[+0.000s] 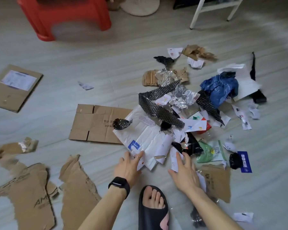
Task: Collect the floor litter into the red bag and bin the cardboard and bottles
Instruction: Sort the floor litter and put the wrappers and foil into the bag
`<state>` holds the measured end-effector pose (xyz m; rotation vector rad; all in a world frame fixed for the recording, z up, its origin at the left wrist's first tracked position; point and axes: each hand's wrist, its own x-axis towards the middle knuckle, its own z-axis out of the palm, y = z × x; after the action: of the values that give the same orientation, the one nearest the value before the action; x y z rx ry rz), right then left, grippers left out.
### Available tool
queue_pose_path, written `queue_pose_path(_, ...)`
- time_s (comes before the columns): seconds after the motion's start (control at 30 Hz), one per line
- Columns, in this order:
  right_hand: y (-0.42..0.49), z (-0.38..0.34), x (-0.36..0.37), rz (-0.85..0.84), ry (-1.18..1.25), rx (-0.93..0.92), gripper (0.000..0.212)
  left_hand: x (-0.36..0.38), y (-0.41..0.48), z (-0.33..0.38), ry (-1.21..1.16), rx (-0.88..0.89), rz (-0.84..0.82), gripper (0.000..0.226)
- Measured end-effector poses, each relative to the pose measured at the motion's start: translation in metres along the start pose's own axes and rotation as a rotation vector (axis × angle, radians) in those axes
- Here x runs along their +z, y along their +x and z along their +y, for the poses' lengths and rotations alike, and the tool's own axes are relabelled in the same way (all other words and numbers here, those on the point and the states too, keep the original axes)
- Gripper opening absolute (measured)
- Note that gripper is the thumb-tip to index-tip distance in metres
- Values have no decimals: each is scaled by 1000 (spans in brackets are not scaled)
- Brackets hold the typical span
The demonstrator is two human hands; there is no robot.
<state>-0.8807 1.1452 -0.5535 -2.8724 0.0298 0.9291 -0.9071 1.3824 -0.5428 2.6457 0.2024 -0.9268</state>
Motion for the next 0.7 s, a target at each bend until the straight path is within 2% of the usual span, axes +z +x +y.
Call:
queue_pose_path(0.07,3,4,10,45,65,-7,74,7,7,-2,37,15,-11,64)
queue_pose_path(0.2,6,8,26,246,130,-62,49,9,8,-11,42,79,-13,56)
queue_pose_path(0.3,10,3,15,276,225,-56,35,1,1,-18,11,117,5,53)
queue_pose_path(0.4,11,4,-11,301,421,30,17,-14,-6,-26,-33,109,68,36)
queue_pose_path(0.57,-3,13,-40,379,814,277,22,-58,-7,-38,-245,62,336,17)
queue_pose_path(0.67,-4,8,-34,217,1160,343,47,-89,9,-44,-134,116,436,12)
queue_pose_path(0.7,-5,2,-32,159,1257,345,46,-97,16,-45,-54,111,451,13)
